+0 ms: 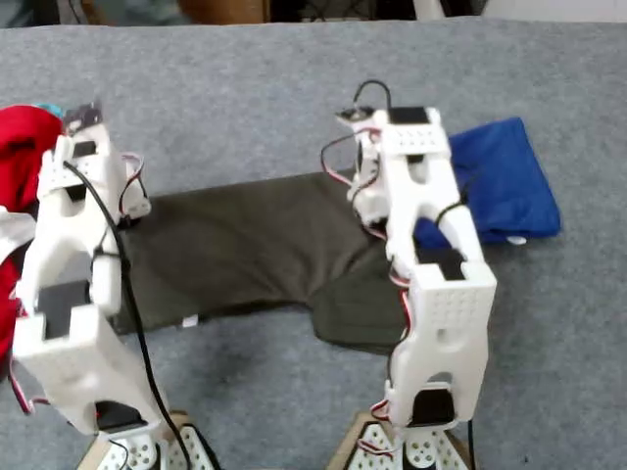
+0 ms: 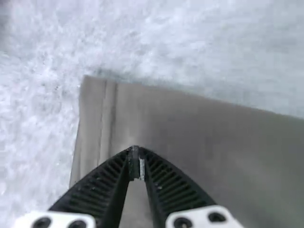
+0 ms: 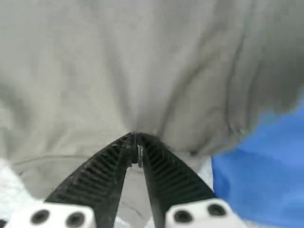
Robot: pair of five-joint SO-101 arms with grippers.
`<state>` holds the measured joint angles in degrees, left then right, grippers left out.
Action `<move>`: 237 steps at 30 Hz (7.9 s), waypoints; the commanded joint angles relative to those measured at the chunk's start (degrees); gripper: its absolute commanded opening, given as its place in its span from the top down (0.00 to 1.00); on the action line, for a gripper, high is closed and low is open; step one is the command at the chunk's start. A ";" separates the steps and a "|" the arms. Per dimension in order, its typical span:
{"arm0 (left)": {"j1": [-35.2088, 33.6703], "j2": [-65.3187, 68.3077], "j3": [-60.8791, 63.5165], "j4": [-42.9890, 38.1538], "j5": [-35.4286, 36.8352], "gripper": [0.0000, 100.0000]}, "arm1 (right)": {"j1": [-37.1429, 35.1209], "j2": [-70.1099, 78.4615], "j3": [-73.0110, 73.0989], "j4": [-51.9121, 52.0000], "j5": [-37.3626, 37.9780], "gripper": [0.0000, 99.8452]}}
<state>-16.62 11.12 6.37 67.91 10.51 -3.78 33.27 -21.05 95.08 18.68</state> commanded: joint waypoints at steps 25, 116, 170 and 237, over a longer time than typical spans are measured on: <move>1.80 -25.41 41.98 -21.10 -7.65 0.97 | -8.44 -66.42 68.97 -18.64 46.24 0.98; 1.89 -25.41 44.88 -22.51 -8.00 0.97 | -8.35 -6.11 -1.36 -9.32 49.23 0.83; 1.89 -25.41 44.88 -22.51 -8.00 0.97 | -1.49 -21.49 14.37 -18.90 45.45 0.99; -14.11 2.64 14.99 2.02 -3.60 0.76 | -5.10 -42.86 32.48 -13.71 45.63 0.99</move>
<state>-30.42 12.79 23.78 70.64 6.11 -8.00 -7.16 11.65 81.10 64.66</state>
